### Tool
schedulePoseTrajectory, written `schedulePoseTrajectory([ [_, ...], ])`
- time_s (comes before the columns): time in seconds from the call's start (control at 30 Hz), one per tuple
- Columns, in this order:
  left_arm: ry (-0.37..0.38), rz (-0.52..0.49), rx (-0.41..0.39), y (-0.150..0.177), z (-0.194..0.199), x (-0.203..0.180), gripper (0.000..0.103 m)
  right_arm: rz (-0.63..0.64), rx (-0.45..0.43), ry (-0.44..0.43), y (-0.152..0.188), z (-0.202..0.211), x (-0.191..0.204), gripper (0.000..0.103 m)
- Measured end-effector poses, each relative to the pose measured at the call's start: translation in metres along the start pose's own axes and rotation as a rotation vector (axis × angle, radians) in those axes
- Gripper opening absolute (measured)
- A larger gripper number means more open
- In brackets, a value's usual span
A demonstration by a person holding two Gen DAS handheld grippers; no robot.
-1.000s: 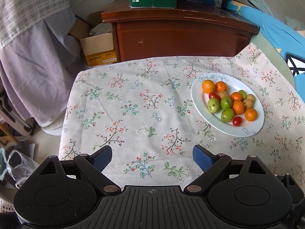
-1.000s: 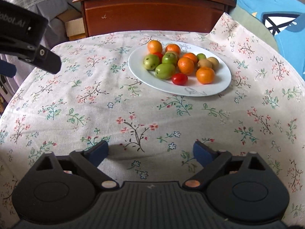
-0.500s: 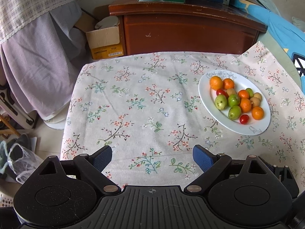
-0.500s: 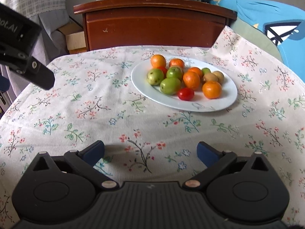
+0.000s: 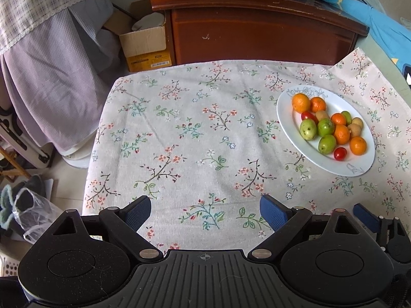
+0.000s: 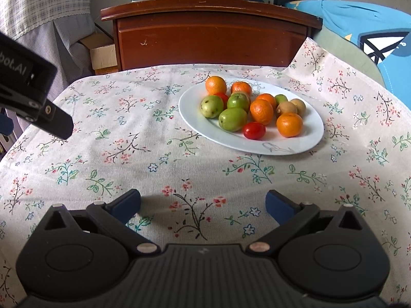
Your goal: Organize fruits
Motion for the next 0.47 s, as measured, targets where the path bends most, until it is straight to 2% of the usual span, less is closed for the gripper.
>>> schedulePoseTrajectory([
  [0.47,-0.035,-0.010,0.051,0.008,-0.020,0.001,0.093,-0.001,-0.001,-0.001,0.000,0.000,0.000,0.103],
])
Point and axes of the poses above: each gripper's, at about its wrist camera, not at the fingertips, and z roughly against the way its jaws point, x to its left, y to its underside, the point moved 4 cm from there along -z, roughly the way its jaws point, and after that the axes turned 8 degrees about y, right-handed, at the moved point
